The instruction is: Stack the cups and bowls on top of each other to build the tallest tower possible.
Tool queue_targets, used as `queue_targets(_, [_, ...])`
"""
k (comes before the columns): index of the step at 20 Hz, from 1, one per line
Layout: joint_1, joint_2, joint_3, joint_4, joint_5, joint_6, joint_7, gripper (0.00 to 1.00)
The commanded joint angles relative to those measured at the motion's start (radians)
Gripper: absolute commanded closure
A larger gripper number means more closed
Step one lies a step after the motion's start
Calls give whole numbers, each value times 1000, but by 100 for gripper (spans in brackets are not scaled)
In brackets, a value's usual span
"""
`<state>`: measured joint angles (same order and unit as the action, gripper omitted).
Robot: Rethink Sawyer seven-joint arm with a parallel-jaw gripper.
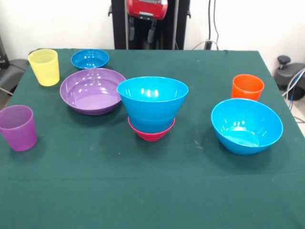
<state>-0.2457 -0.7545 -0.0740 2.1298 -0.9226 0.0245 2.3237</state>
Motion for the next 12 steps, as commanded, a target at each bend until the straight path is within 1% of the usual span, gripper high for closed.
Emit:
queue_targets(1, [77, 190, -90, -42, -87, -143, 56, 0])
queue_targets(3, [80, 221, -117, -51, -92, -178, 39, 0])
queue_targets(4, [64, 234, -123, -48, -98, -190, 30, 0])
queue_targets(7, [-5, 220, -103, -32, -162, -174, -22, 0])
queue_targets(9, [-25, 234, -111, -43, -200, -182, -43, 0])
queue_targets(12, [-74, 248, -89, -71, -269, -163, -68, 0])
